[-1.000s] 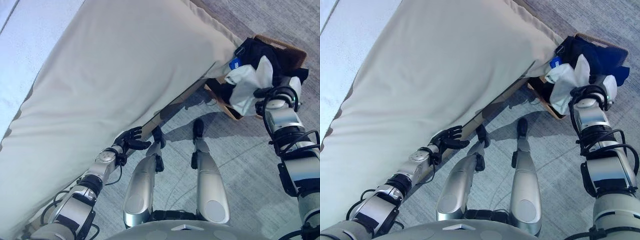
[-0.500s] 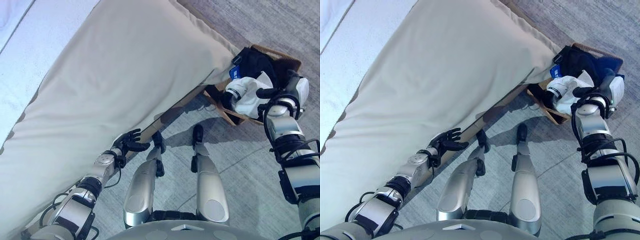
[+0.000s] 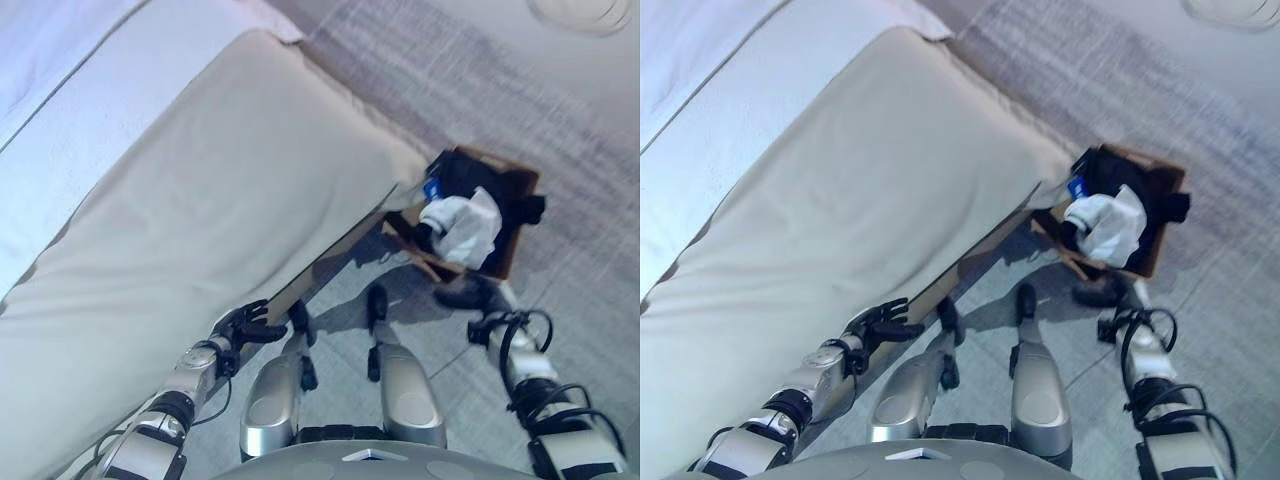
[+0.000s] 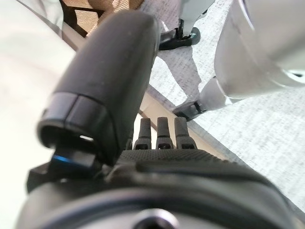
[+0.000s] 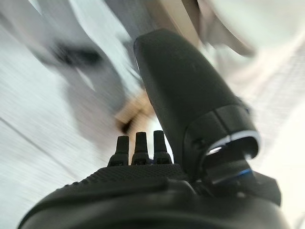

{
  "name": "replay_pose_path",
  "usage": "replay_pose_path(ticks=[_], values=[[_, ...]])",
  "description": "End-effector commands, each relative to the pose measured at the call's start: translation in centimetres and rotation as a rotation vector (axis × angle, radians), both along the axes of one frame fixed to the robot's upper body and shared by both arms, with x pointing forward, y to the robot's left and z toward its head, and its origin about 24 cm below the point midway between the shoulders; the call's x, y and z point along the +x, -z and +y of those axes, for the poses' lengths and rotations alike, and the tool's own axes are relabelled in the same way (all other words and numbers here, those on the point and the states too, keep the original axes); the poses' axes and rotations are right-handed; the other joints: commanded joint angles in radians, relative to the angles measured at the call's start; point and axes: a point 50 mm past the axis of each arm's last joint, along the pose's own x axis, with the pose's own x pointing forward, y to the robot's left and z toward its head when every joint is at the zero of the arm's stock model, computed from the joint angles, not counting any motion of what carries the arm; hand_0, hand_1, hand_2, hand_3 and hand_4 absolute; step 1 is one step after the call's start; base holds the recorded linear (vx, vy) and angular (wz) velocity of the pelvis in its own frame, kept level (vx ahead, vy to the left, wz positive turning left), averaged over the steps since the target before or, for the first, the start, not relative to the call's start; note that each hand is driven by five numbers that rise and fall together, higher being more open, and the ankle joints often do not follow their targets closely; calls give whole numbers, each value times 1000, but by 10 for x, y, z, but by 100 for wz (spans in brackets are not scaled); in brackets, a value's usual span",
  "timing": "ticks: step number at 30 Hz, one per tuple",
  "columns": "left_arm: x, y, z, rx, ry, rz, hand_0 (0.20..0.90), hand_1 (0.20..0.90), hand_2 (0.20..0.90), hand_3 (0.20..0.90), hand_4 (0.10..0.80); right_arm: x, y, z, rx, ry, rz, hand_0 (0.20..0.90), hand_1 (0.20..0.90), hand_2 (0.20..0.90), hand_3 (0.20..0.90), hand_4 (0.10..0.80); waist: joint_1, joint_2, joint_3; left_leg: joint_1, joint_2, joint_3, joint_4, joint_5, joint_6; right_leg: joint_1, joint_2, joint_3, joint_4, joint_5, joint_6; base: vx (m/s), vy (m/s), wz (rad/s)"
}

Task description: Pick up the clothes from the bed and place them into the basket

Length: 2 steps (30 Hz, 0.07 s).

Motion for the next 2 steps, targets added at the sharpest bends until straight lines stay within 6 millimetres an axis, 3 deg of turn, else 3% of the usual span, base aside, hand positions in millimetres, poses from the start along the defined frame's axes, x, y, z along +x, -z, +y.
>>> replay_pose_path(ticks=[1,2], values=[[-43,20,11,48,42,146,900,900,900,900,800,-27,10,-6,17,-34,3,900,900,900,900,800,-1,-4,-182,27,-35,-20,21,-116,29,17,1,-67,111,-126,21,157,85,-8],[-47,23,11,57,43,156,900,900,900,900,800,-36,16,-5,15,-39,42,900,900,900,900,800,-3,-6,-194,40,-36,-18,19,-120,31,28,3,-64,108,-127,21,104,63,-7]])
